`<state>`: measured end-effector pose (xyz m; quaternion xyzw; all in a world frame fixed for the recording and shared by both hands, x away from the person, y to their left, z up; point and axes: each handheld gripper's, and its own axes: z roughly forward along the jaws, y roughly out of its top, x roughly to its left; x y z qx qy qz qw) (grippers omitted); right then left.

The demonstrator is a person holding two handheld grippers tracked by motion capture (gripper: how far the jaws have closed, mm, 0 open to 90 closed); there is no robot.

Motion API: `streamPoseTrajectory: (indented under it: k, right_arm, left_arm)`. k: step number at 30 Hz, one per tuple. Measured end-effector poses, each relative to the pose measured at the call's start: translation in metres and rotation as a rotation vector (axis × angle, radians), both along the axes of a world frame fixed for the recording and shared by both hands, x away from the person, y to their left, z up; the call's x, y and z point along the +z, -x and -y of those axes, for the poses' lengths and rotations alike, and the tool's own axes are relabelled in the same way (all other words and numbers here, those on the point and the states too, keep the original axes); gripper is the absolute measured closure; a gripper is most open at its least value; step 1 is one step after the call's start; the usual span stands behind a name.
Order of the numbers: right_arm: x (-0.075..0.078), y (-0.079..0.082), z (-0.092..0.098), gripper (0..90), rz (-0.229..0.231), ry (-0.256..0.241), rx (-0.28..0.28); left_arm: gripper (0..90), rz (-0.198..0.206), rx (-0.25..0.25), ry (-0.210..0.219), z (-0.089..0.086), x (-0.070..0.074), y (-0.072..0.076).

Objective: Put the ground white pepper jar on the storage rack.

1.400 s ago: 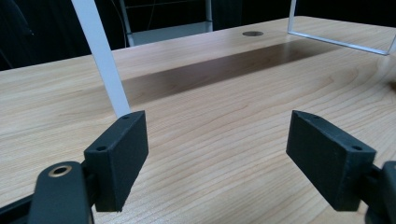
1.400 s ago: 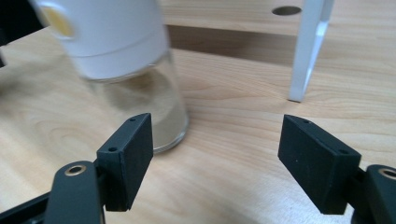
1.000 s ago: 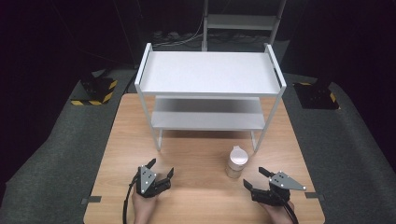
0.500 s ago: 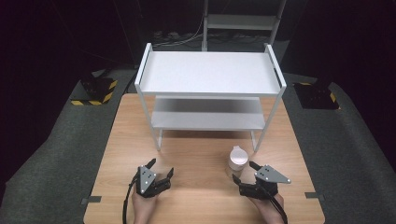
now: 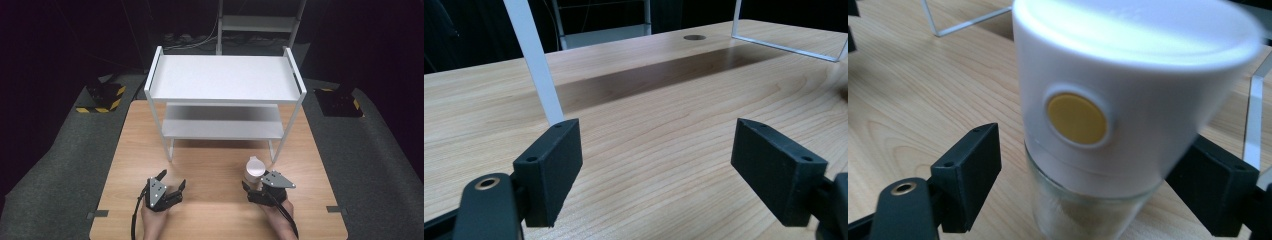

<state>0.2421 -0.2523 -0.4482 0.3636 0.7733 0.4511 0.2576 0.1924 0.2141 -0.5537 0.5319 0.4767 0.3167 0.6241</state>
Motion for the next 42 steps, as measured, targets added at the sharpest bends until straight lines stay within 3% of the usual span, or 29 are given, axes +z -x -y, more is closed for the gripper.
streamPoseTrajectory:
  k: [9,26,32,42]
  right_arm:
    - [-0.002,-0.009,-0.014,27.6,-0.010,0.062,-0.025]
    - [-0.007,-0.009,-0.003,30.3,-0.019,-0.010,-0.021]
    - [-0.002,-0.007,-0.003,30.4,-0.020,0.015,-0.010]
    - [0.006,-0.001,0.006,30.4,-0.016,-0.039,-0.005]
  left_arm:
    - [20.5,0.001,0.001,0.002,0.000,0.000,0.000]
    - [20.6,0.002,0.000,0.002,0.000,0.000,-0.001]
    - [20.6,0.002,0.000,0.005,-0.001,0.000,-0.001]
    - [20.6,0.001,0.001,0.002,-0.001,0.000,-0.001]
